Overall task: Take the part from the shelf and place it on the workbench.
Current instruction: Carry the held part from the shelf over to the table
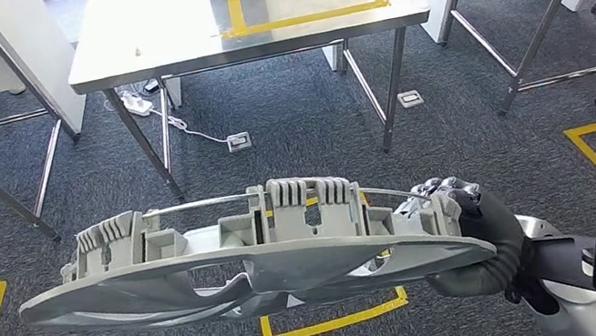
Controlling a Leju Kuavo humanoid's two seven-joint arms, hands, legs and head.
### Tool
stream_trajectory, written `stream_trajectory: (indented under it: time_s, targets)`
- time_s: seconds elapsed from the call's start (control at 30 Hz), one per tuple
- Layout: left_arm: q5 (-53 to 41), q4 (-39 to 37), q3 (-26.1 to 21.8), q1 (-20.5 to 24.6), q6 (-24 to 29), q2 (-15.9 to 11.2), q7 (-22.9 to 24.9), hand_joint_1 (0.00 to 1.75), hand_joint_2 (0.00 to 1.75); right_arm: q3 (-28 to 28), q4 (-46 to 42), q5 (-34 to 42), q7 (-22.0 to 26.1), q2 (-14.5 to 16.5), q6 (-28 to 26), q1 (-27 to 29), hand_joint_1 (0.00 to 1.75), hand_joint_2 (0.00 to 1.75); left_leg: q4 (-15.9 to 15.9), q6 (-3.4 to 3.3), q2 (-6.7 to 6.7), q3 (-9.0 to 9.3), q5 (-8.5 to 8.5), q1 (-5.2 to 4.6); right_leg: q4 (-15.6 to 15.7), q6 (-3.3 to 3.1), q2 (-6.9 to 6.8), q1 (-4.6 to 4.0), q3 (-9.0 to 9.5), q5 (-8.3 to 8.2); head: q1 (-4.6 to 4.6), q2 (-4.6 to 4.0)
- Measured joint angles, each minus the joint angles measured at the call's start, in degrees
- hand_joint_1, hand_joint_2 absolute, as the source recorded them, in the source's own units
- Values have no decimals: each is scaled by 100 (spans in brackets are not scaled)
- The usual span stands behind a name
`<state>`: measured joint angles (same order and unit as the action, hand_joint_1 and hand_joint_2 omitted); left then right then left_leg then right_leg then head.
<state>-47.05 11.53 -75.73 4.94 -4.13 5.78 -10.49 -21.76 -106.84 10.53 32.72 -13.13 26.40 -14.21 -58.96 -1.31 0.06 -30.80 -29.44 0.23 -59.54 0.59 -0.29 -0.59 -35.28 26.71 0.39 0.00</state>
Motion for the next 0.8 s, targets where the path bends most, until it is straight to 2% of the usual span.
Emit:
stream_trajectory:
  time_s: [0.07, 0.1, 0.17, 0.2, 0.27, 0.3, 0.33, 0.37, 0.43, 0.47, 0.5, 0.6, 0.67, 0.7, 0.8]
  targets:
    - [-3, -2, 0, -1, 0, 1, 0, 0, 175, 1, 6, 29, 19, -27, -3, -2, 175, 175, -29, 79, 13, 32, 13, -8, 105, -64, -5, -15, 39, 27, 0, 0]
    - [-4, -1, 0, -4, 0, -3, 0, 0, 175, 1, 10, 38, 27, -40, -7, -2, 175, 175, -61, 117, 19, 47, 9, -10, 134, -99, 2, 0, 84, -25, -1, 0]
    - [-6, -3, 0, -1, 0, -7, 0, 0, 175, -1, 21, 54, 39, -58, -22, -17, 175, 175, -304, 177, 16, -14, -98, -8, 166, -160, 9, 33, 193, -43, -20, 0]
    - [-7, -3, 0, 5, 0, -10, 0, 0, 175, -3, 24, 65, 42, -59, -32, -26, 175, 175, -558, 200, 13, -150, -232, -2, 175, -181, 8, 42, 236, -27, -31, 0]
    - [-7, -4, 0, 7, 0, -16, 0, 0, 175, -8, 33, 86, 42, -61, -49, -37, 175, 175, -1247, 230, 11, -570, -536, 8, 173, -205, 16, 40, 282, 26, -52, 0]
    - [-7, -4, 0, -2, 0, -21, 0, 0, 175, -10, 42, 91, 40, -62, -54, -32, 175, 175, -1495, 239, 11, -759, -608, 11, 171, -205, 25, 40, 307, 55, -55, -1]
    - [-7, -4, 0, -12, 0, -24, 0, 0, 175, -13, 54, 92, 39, -63, -57, -25, 175, 175, -1556, 244, 12, -865, -559, 14, 169, -198, 36, 43, 342, 88, -59, -1]
    - [-7, -4, 0, -20, 0, -26, 0, 0, 175, -14, 66, 92, 37, -64, -58, -18, 175, 175, -1399, 247, 12, -860, -385, 18, 168, -186, 45, 49, 388, 124, -62, -1]
    - [-7, -4, 0, -28, 0, -28, 0, 0, 175, -19, 81, 92, 37, -64, -59, -12, 175, 175, -656, 245, 11, -627, 140, 26, 165, -147, 52, 60, 492, 206, -67, 0]
    - [-7, -5, 0, -26, 0, -27, 0, 0, 175, -23, 87, 93, 38, -64, -59, -14, 175, 175, -323, 226, 10, -517, 272, 22, 159, -122, 55, 59, 525, 241, -72, 0]
    - [-7, -5, 0, -24, 0, -27, 0, 0, 175, -30, 92, 96, 38, -64, -59, -17, 175, 175, -112, 193, 9, -440, 337, 15, 158, -91, 57, 56, 538, 270, -75, 0]
    - [-7, -7, 0, -36, 0, -21, 0, 0, 175, -55, 104, 98, 7, -64, -66, -37, 175, 175, -9, 51, -2, -376, 321, 2, 95, 20, 61, 46, 553, 294, -78, 0]
    - [-7, -5, 0, -38, 0, -15, 0, 0, 175, -62, 107, 95, -32, -64, -77, -74, 175, 175, 7, -15, -13, -303, 313, 21, -149, 77, 55, 53, 461, 338, -65, 0]
    - [-7, -5, 0, -32, 0, -13, 0, 0, 175, -63, 107, 96, -41, -63, -82, -93, 175, 175, 13, -40, -17, -271, 296, 30, -417, 103, 51, 64, 309, 421, -54, 0]
    - [-7, -4, 0, -28, 0, -16, 0, 0, 175, -77, 110, 96, -55, -62, -87, -95, 175, 175, 13, -71, -20, -212, 218, 30, -1421, 160, 49, 88, -393, 798, -31, 0]
